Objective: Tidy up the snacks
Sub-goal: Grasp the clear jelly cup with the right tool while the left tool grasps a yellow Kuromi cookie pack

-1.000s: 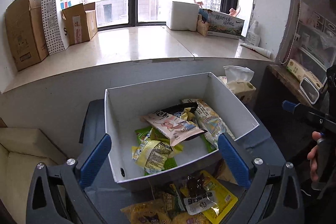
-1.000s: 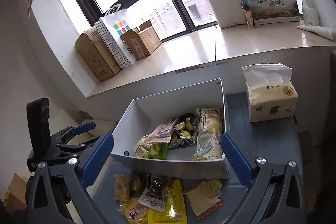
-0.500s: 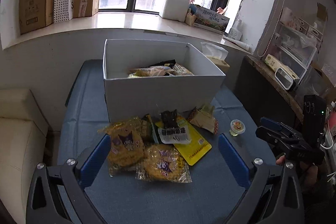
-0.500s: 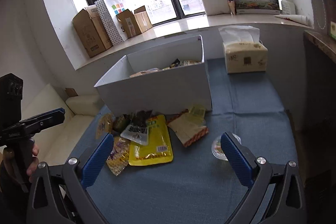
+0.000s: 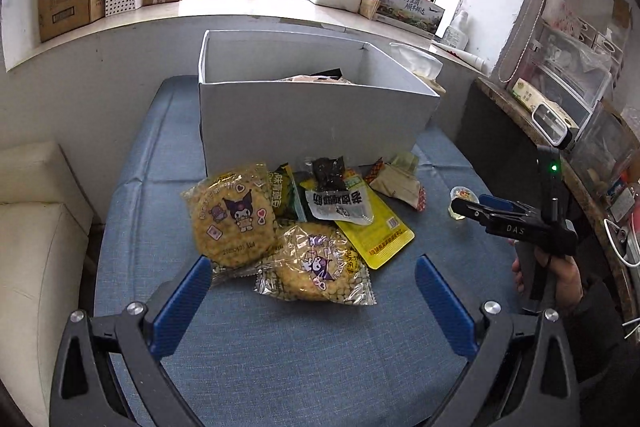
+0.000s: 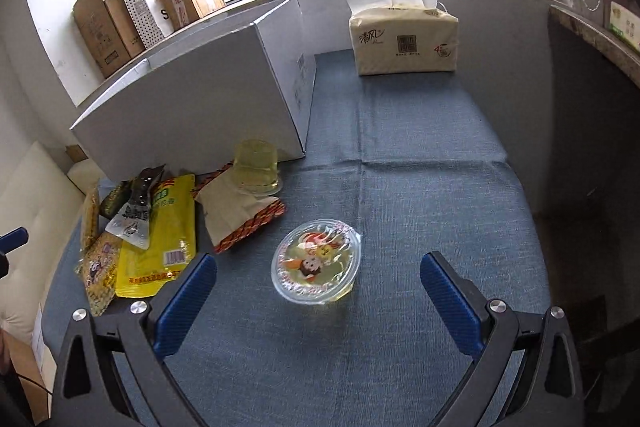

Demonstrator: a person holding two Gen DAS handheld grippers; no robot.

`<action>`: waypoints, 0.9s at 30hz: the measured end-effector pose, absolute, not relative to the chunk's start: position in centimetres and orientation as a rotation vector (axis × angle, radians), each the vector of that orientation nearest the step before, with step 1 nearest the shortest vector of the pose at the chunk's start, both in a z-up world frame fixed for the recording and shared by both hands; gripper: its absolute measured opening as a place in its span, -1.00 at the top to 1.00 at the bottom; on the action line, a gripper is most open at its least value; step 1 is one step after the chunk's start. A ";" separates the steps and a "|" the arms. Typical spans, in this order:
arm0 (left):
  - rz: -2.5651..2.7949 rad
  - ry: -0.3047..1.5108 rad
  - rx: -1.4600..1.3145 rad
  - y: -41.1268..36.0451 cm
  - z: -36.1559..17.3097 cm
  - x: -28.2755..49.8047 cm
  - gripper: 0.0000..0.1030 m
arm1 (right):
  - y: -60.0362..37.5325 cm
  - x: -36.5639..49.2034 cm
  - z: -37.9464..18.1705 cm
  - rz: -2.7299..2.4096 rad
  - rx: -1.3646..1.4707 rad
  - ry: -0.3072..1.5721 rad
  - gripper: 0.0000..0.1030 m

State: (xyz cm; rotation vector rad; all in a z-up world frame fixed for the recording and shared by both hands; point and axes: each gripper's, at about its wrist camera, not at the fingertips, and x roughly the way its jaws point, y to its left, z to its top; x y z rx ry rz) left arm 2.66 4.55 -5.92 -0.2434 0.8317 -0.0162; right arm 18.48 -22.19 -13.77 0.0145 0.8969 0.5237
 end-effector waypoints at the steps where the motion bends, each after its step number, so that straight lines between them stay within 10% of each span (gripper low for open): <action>1: -0.007 0.839 -0.243 4.6 -6.1 2.6 -1.00 | -22.1 18.9 -14.1 0.520 0.013 0.905 -1.00; 6: 0.003 0.853 -0.258 5.2 -6.8 2.3 -1.00 | -21.5 19.2 -14.3 0.484 -0.044 0.893 0.06; 27: 0.141 0.938 -0.332 9.5 -11.5 10.5 -1.00 | -20.8 12.1 -7.2 0.635 -0.010 0.727 0.06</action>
